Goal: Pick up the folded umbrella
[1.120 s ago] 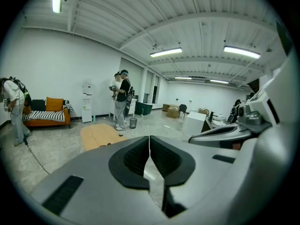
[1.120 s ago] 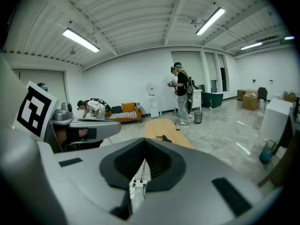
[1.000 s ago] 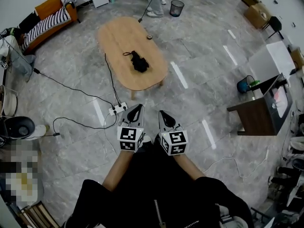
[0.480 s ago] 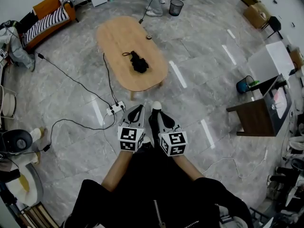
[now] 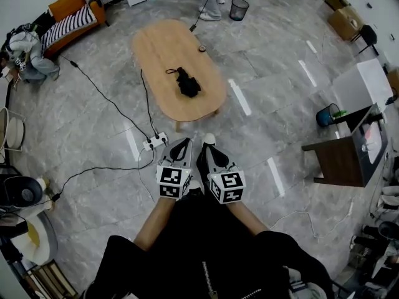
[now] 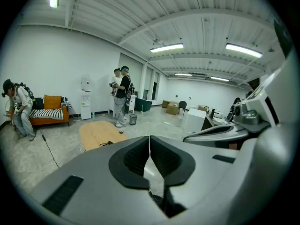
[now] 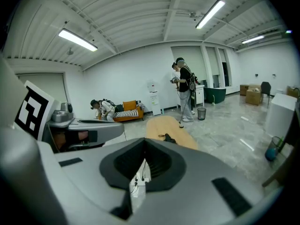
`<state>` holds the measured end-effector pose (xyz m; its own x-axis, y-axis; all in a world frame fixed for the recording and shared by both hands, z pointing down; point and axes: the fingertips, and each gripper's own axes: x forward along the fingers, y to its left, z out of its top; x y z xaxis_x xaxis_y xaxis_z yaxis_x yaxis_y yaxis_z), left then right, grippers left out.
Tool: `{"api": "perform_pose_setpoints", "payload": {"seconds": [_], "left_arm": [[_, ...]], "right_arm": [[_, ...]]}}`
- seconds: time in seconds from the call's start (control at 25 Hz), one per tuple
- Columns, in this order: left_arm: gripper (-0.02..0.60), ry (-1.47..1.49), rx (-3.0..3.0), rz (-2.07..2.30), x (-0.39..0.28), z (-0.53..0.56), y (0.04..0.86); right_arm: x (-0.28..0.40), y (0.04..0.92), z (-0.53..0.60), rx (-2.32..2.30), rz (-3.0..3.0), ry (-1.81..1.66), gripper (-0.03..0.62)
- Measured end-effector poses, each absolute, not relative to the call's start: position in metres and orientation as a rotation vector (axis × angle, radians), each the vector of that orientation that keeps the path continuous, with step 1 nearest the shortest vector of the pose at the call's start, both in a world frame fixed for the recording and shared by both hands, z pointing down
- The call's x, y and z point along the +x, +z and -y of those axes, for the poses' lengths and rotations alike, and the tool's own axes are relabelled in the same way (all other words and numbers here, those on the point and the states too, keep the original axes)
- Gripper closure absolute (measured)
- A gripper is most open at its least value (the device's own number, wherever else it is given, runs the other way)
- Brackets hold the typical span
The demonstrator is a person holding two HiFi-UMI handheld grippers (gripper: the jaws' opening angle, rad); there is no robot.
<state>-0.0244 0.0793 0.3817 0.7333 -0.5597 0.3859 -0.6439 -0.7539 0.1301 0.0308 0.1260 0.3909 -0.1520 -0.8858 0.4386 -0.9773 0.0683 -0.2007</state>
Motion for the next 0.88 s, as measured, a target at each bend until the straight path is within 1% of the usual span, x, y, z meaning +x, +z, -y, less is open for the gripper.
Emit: {"api": "perform_pose_setpoints", "payload": {"seconds": [0.48, 0.88], "left_arm": [[0.565, 0.533, 2.660, 0.944, -0.003, -0.038, 0.398], [0.565, 0.539, 2.609, 0.996, 0.008, 0.019, 0.402]], "right_arm": [[0.057, 0.405, -0.085, 1.906, 2.128, 0.729, 0.583], [0.073, 0.404, -0.021, 1.836, 2.167, 0.726, 0.583]]}}
